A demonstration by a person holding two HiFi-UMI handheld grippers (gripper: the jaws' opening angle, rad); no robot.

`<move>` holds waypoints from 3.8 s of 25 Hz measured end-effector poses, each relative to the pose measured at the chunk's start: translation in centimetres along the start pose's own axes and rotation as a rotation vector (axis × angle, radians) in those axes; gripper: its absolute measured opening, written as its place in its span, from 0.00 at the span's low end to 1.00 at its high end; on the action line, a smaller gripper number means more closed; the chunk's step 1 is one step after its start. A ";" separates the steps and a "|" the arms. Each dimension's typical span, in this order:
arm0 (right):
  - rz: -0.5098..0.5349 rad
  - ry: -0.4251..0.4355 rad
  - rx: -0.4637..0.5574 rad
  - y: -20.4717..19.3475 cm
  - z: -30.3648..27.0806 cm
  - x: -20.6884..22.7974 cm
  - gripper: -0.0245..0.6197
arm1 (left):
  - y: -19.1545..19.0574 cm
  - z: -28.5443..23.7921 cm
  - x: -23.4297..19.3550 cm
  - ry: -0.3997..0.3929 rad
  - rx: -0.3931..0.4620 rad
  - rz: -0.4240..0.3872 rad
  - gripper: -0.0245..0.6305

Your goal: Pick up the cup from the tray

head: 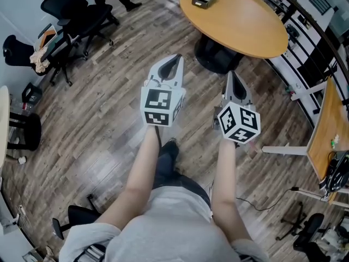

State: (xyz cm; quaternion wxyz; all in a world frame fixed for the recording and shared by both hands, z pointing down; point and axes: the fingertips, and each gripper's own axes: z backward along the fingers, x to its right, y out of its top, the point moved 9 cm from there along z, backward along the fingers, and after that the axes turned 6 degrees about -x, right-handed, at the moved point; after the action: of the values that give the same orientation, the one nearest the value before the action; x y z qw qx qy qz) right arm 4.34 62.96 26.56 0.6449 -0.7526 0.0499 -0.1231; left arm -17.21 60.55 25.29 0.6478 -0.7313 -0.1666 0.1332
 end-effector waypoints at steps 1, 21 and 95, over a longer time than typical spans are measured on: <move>-0.001 0.002 -0.002 0.2 -1.1 -0.1 0.05 | 0.1 -0.9 -0.6 -0.003 0.000 0.000 0.05; 0.007 -0.046 -0.004 2.5 -15.7 1.4 0.05 | 1.4 -14.3 -9.1 -0.048 -0.008 -0.018 0.05; 0.005 -0.002 -0.085 8.4 -60.6 18.8 0.05 | 4.6 -60.8 -23.6 -0.030 -0.076 0.023 0.05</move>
State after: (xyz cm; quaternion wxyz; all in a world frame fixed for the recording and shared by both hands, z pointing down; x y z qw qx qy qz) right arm 8.10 -0.91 28.90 0.6129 -0.7792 0.0563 -0.1186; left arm -13.39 -4.68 27.82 0.6157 -0.7550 -0.1729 0.1449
